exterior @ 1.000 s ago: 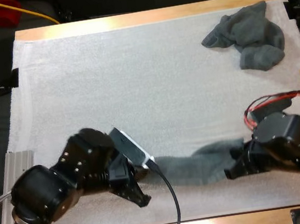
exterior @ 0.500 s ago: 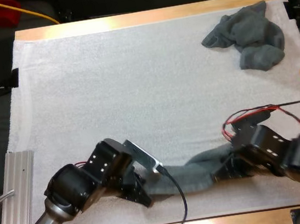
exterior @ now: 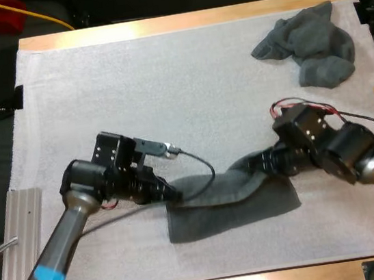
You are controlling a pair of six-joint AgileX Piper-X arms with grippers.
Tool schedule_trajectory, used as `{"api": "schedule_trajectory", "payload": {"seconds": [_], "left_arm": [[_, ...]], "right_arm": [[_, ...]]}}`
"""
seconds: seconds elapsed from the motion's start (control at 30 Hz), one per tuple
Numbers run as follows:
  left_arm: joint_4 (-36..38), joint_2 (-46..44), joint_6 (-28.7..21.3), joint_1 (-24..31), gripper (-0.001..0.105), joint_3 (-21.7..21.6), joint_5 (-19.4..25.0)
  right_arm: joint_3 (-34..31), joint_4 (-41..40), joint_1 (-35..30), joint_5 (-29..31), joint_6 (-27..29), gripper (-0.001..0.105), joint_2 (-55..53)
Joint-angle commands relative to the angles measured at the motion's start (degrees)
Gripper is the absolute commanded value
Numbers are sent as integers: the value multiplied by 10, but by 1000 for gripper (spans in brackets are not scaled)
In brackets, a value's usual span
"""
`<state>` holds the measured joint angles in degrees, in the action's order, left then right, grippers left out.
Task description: Pick towel from pile, fold and stack
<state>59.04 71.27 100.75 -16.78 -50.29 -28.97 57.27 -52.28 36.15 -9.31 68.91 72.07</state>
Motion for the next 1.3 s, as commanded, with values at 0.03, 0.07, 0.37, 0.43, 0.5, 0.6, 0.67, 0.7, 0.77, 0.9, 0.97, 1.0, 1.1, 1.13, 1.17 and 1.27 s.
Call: {"api": "schedule_trajectory", "payload": {"seconds": [0.03,0.07,0.37,0.43,0.5,0.6,0.67,0.7,0.77,0.9,0.97,1.0,1.1,1.13,1.17,1.27], "left_arm": [[-21,21,-2,17,0,-2,-21],[-31,35,3,27,0,-2,-31],[-153,127,122,86,0,-2,-155],[-172,141,148,96,0,-2,-173],[-188,151,168,107,0,-2,-180],[-219,161,205,122,0,-2,-180],[-248,164,229,134,0,-2,-181],[-256,164,238,136,0,-2,-181],[-284,164,263,145,0,-2,-182],[-324,164,302,158,0,-2,-182],[-346,164,324,164,0,-2,-179],[-352,164,334,165,0,-2,-179],[-371,164,354,167,0,-2,-176],[-377,164,358,167,0,-2,-176],[-384,164,360,167,0,-2,-176],[-408,164,369,167,4,-2,-176]], "right_arm": [[2,21,-23,-28,-9,1,12],[2,32,-36,-43,-12,1,22],[2,145,-118,-165,-105,1,98],[2,169,-128,-182,-128,1,113],[2,192,-134,-193,-147,1,127],[2,224,-143,-202,-176,1,151],[2,255,-147,-206,-181,1,163],[2,261,-148,-204,-184,1,166],[2,293,-148,-197,-201,1,171],[0,341,-149,-163,-244,1,174],[-7,373,-154,-143,-285,1,174],[-10,385,-155,-139,-301,1,174],[-28,433,-164,-131,-354,1,174],[-34,447,-167,-130,-373,1,174],[-39,454,-169,-124,-385,1,174],[-50,473,-172,-121,-410,8,174]]}}
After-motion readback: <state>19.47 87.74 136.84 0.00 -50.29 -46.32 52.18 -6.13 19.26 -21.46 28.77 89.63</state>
